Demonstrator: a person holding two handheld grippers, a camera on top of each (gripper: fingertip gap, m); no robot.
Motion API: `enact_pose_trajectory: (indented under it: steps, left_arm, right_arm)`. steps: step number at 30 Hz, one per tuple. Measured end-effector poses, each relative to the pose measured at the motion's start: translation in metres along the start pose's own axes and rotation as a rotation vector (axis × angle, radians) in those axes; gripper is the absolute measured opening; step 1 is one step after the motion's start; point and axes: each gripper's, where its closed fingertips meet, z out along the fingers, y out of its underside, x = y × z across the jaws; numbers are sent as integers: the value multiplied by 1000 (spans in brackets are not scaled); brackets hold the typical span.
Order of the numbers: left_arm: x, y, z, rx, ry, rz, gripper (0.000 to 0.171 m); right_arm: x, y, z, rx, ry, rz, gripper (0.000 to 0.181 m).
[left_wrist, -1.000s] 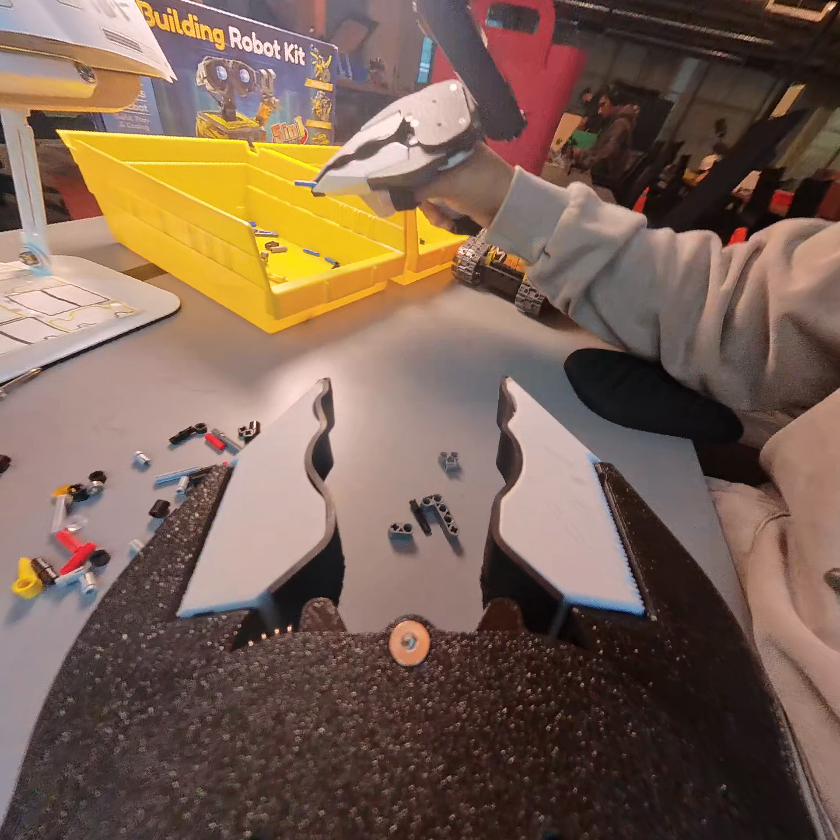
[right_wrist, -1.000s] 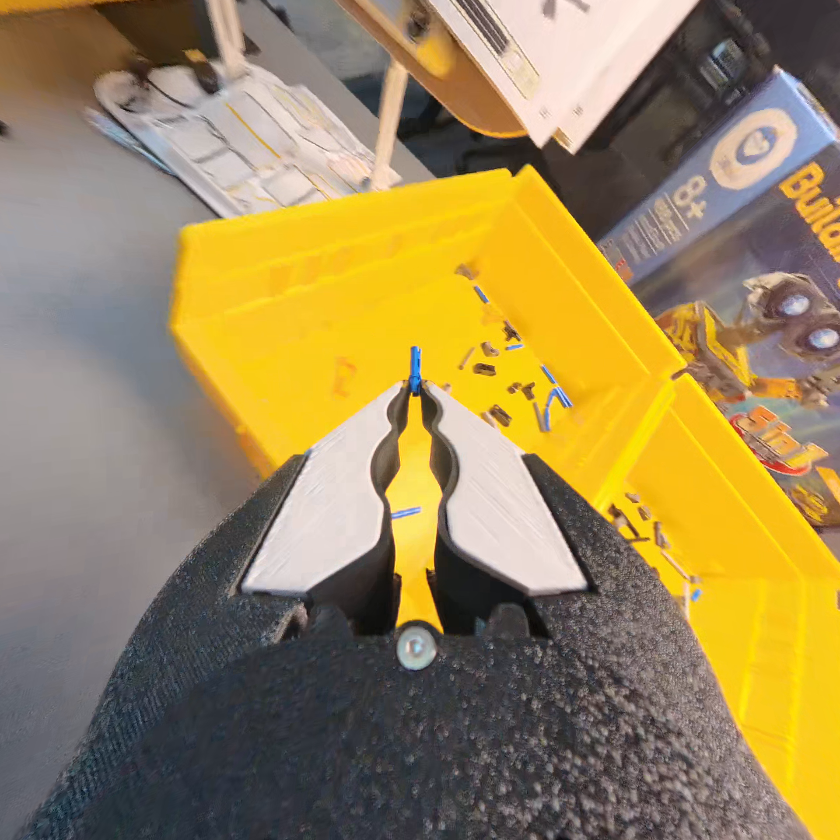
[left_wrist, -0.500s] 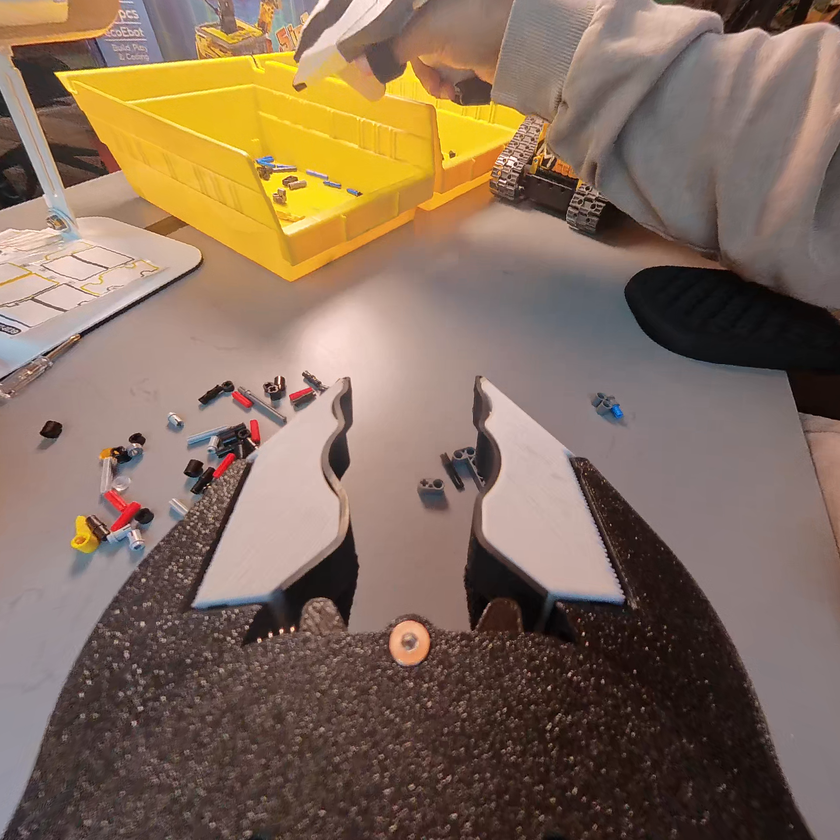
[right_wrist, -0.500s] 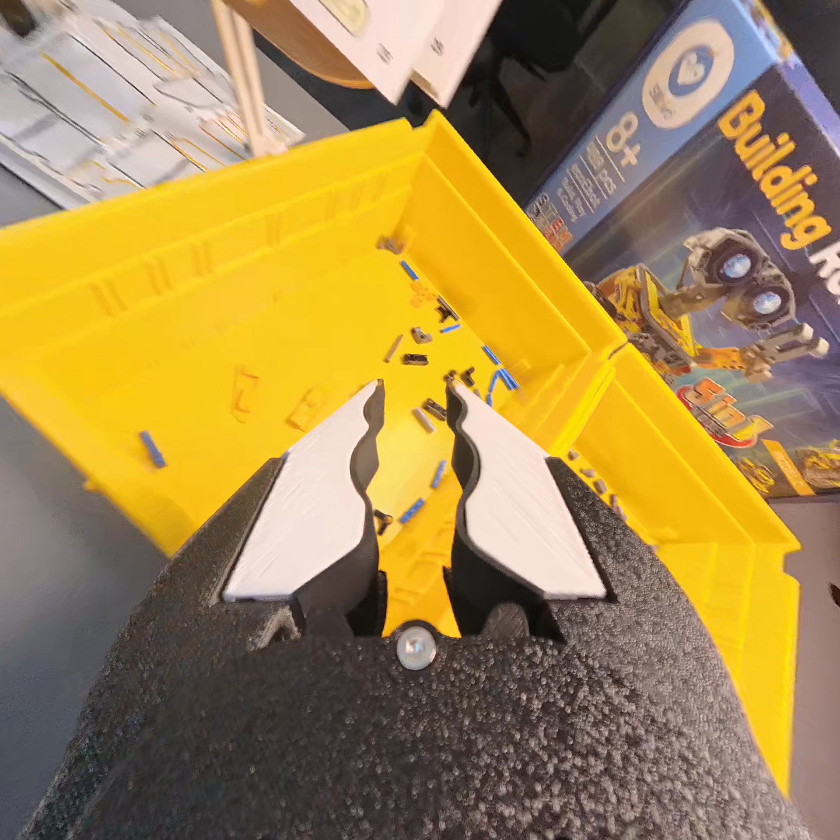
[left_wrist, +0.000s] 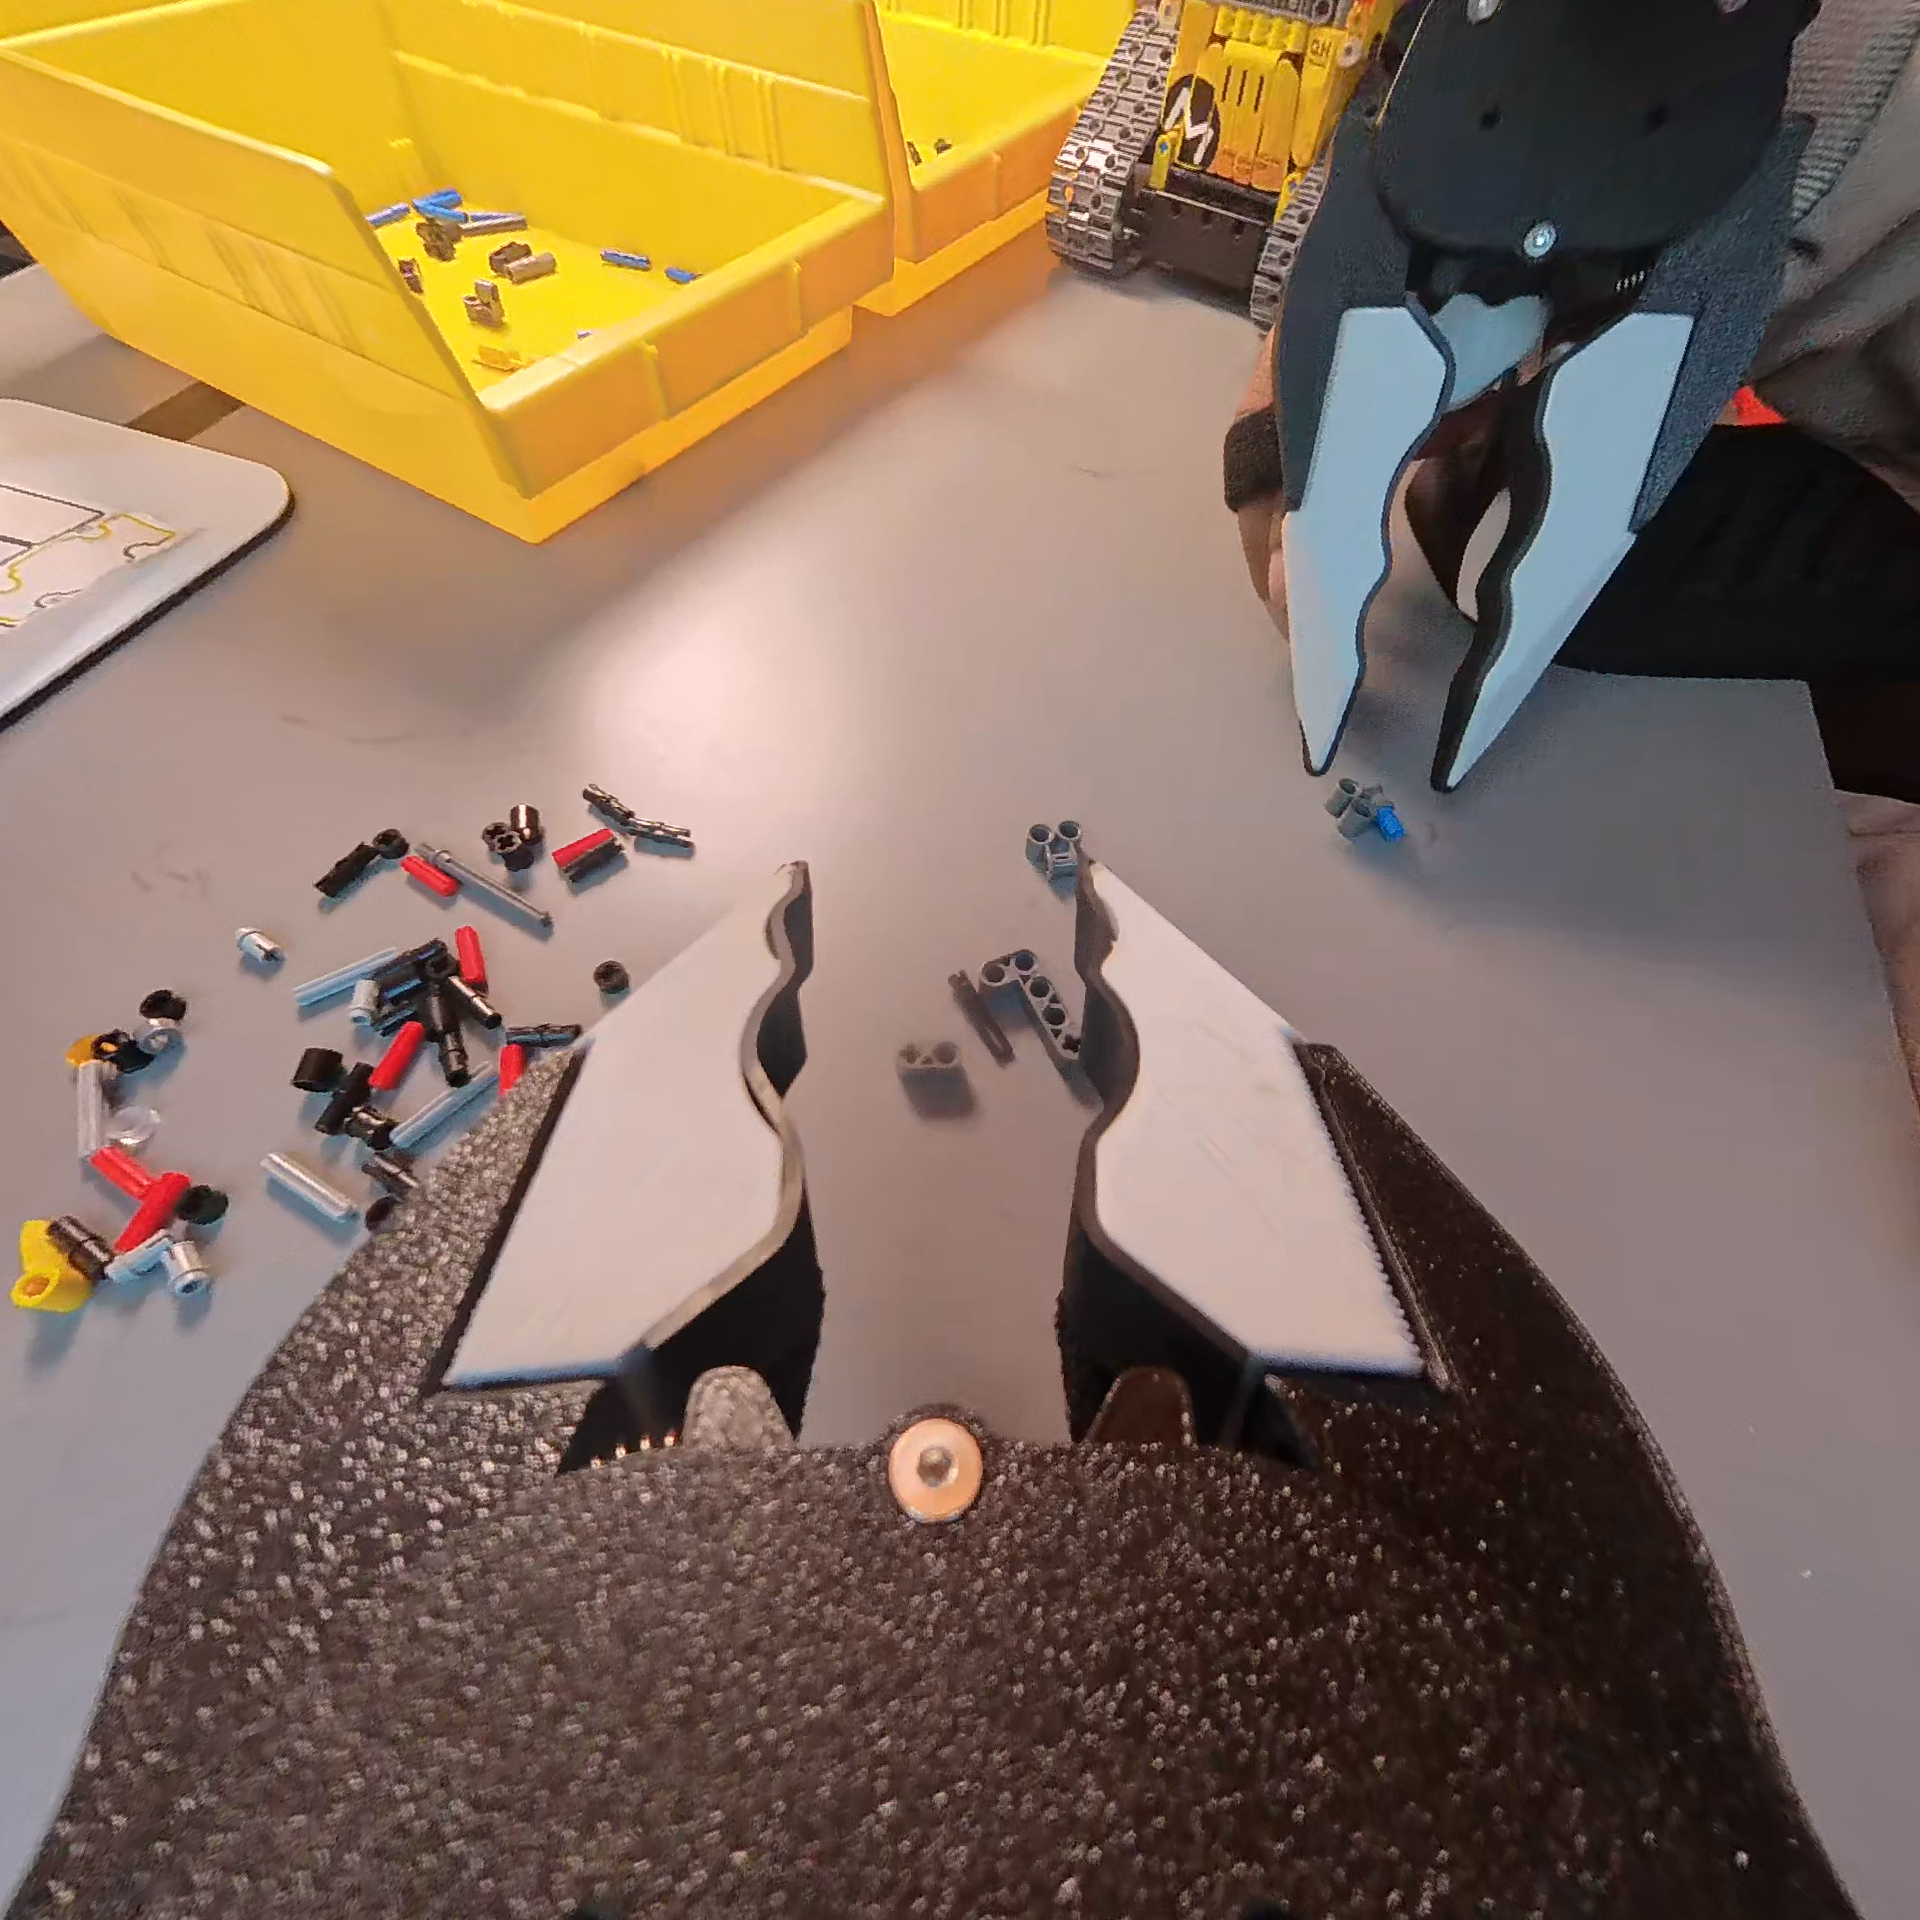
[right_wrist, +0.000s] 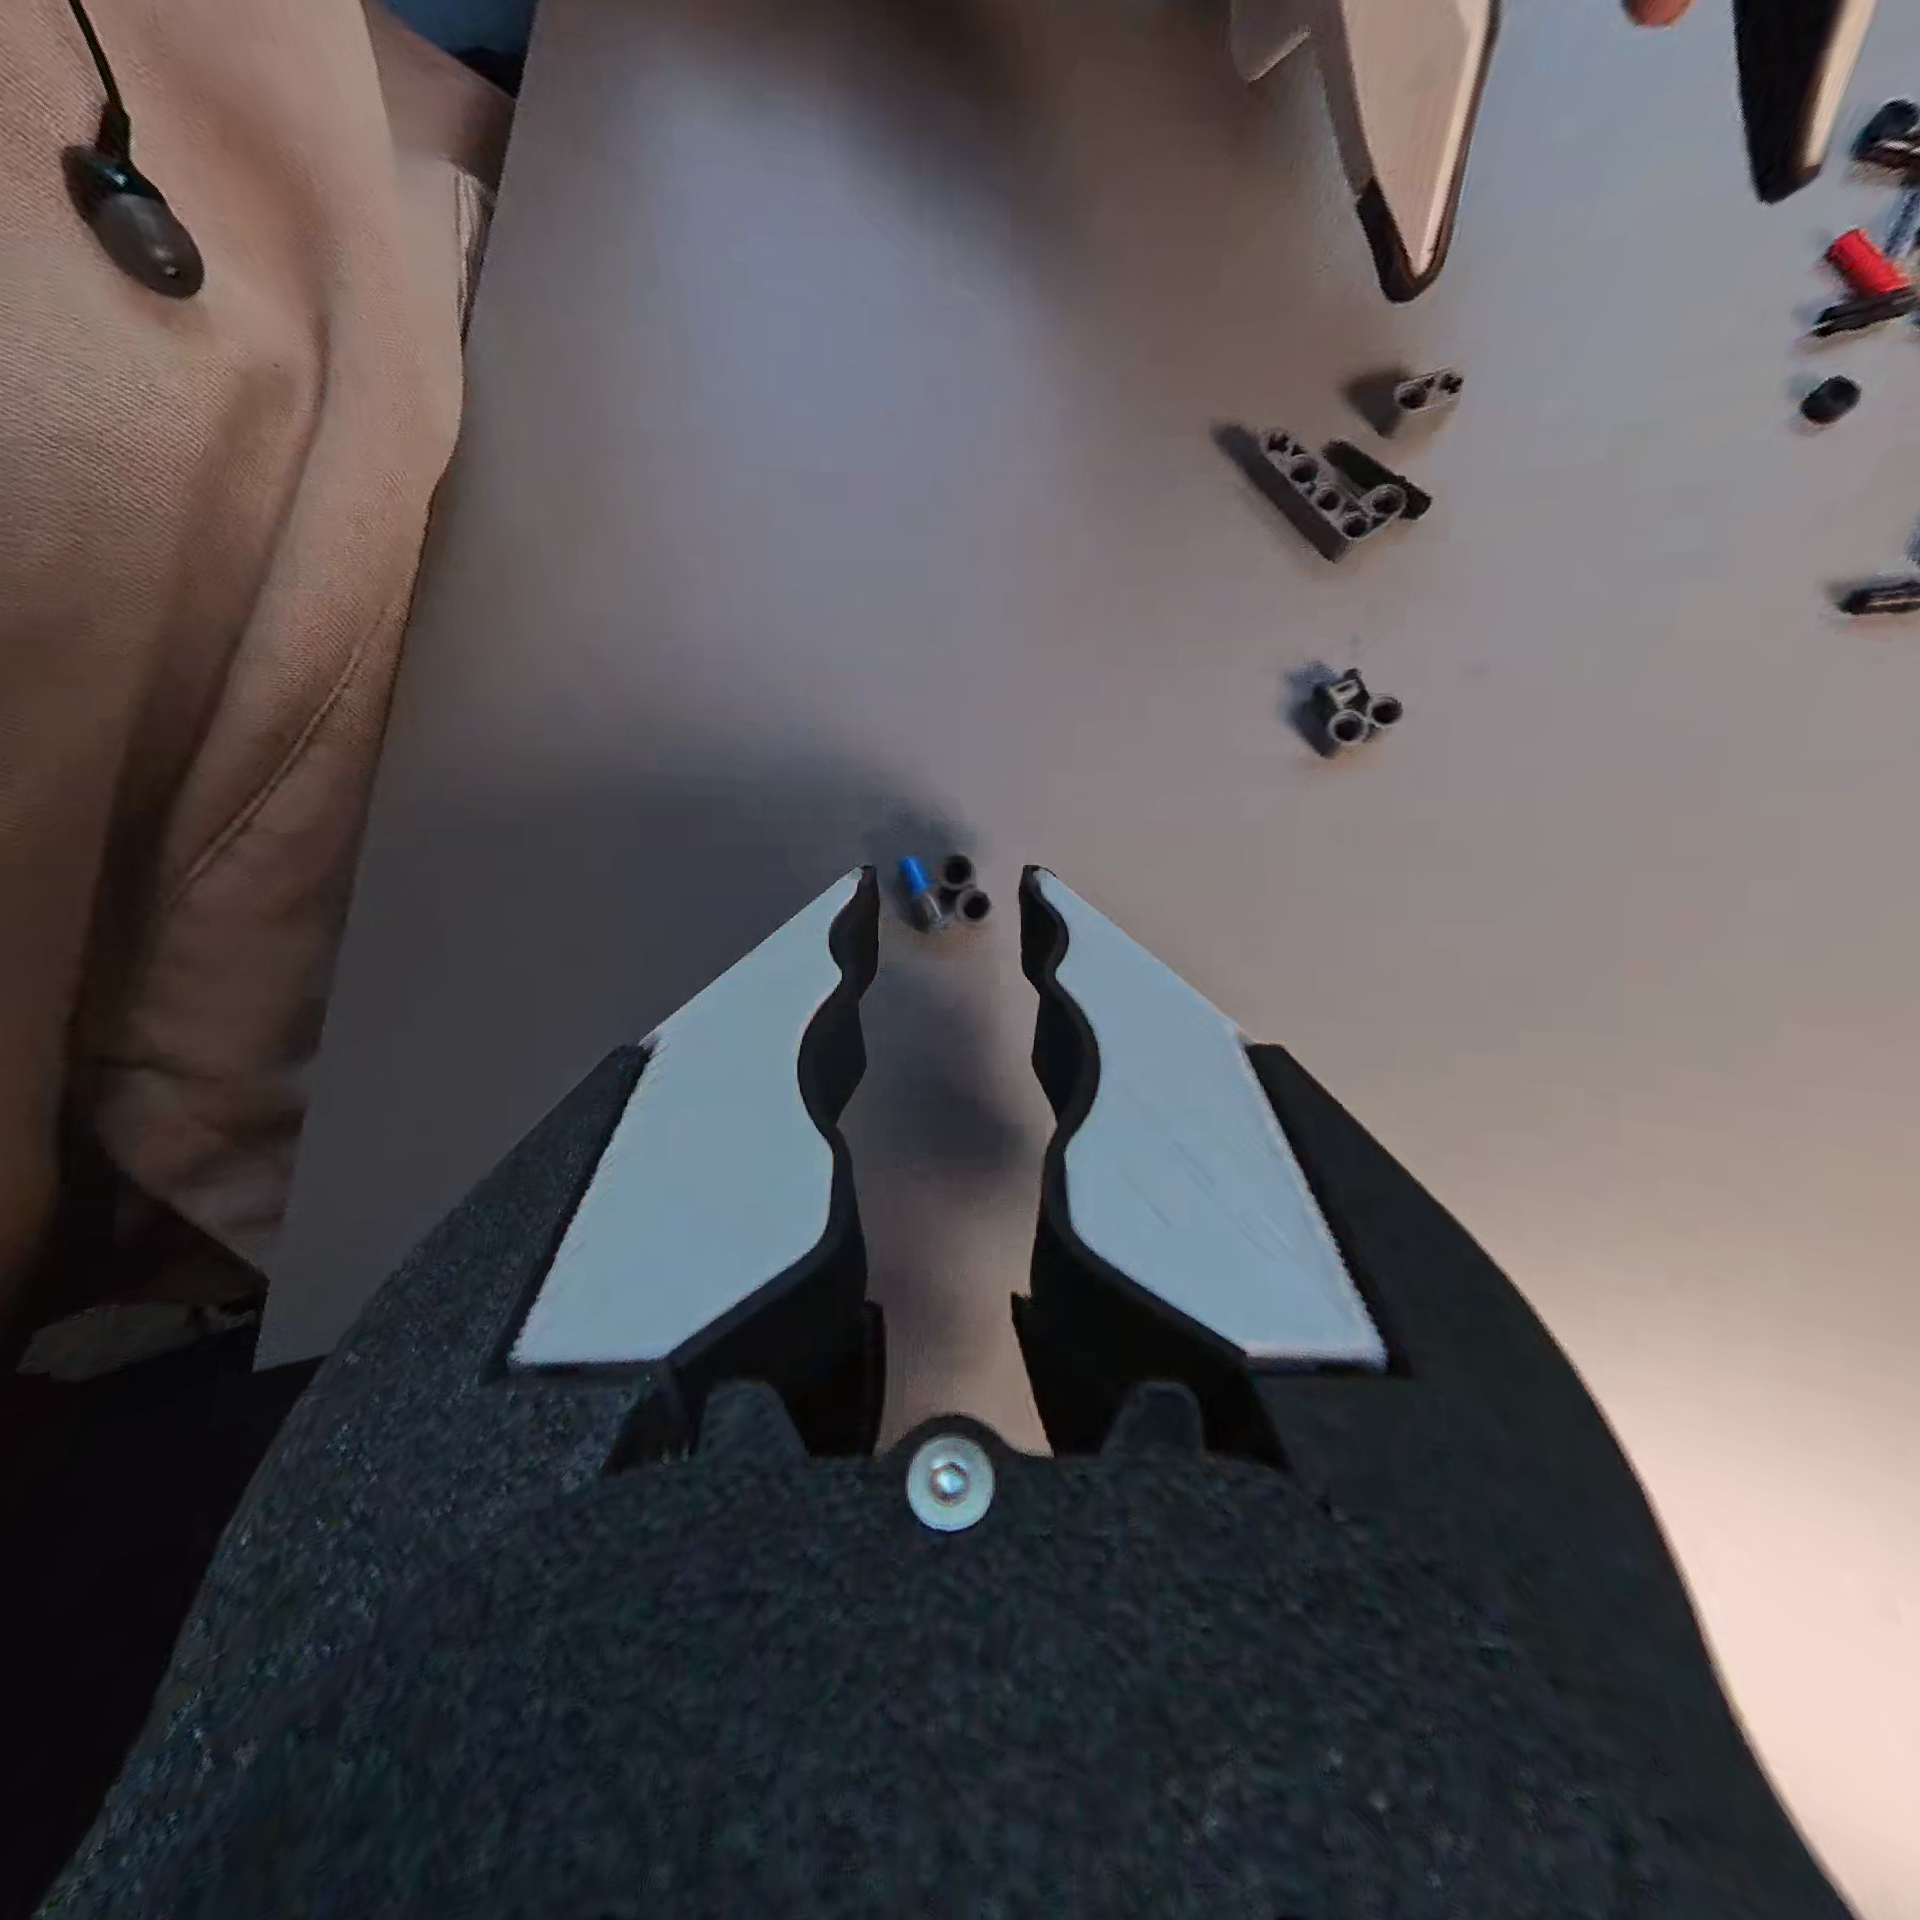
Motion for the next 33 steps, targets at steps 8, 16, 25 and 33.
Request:
enact_pose_trajectory:
  steps: [8, 16, 25, 33]
  left_arm:
    - [23, 3, 5, -19, 101, 16, 43]
    - [81, -30, -7, 112, 537, -304, 35]
    - [79, -41, -17, 159, 613, -445, 9]
    - [42, -73, -42, 438, 653, -699, 7]
  right_arm:
    - [-1, 3, 12, -30, 33, -48, 15]
    - [10, -70, -5, 147, 241, -317, 15]
    - [12, -102, -13, 160, 282, -447, 15]
    - [41, -127, -51, 394, 481, -356, 12]
